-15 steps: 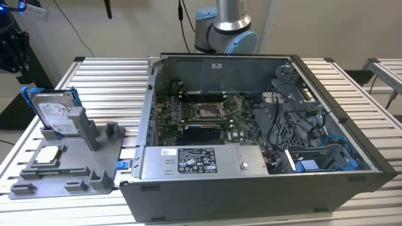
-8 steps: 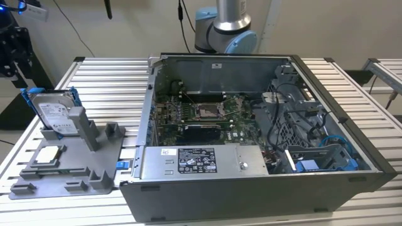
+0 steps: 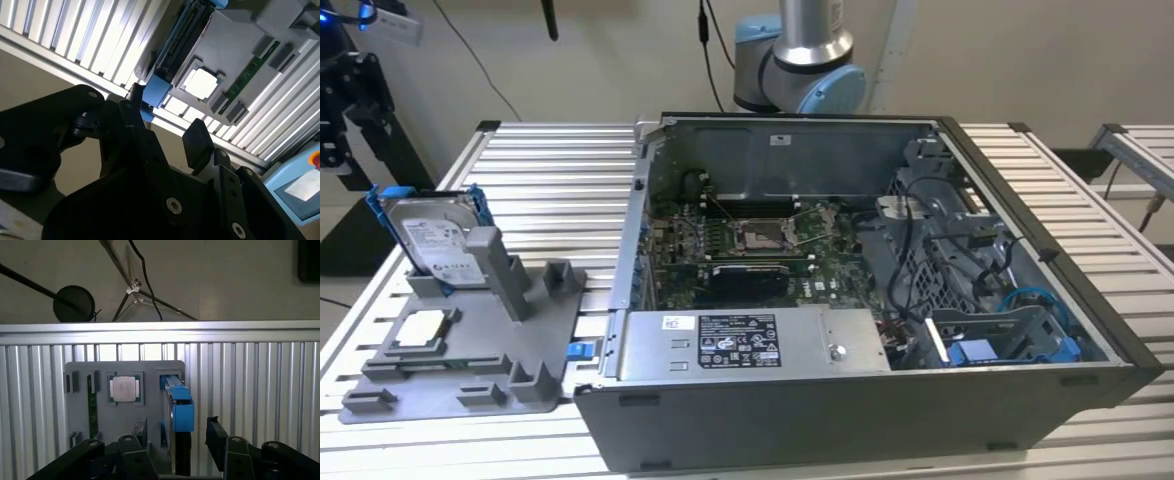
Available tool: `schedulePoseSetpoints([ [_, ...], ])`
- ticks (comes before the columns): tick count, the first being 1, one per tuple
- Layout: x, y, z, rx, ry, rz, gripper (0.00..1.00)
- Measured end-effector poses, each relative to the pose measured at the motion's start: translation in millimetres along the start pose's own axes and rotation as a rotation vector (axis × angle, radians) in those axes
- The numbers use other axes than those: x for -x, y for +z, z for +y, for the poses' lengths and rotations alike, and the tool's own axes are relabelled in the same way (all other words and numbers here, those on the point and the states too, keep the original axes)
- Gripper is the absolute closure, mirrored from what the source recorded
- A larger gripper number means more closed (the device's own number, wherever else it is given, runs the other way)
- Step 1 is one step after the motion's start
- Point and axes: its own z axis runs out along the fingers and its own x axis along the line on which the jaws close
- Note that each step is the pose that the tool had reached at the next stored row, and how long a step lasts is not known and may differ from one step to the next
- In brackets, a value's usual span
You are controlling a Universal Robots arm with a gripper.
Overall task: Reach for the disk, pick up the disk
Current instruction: 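Pick up the disk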
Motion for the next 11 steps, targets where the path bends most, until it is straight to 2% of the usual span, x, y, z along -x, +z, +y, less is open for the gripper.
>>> schedulePoseSetpoints([
  [2, 0.1, 1.2, -0.1, 0.0000, 0.000, 0.0000, 0.00],
  [11, 2.2, 17.4, -0.4, 0.0000, 0.000, 0.0000, 0.00],
])
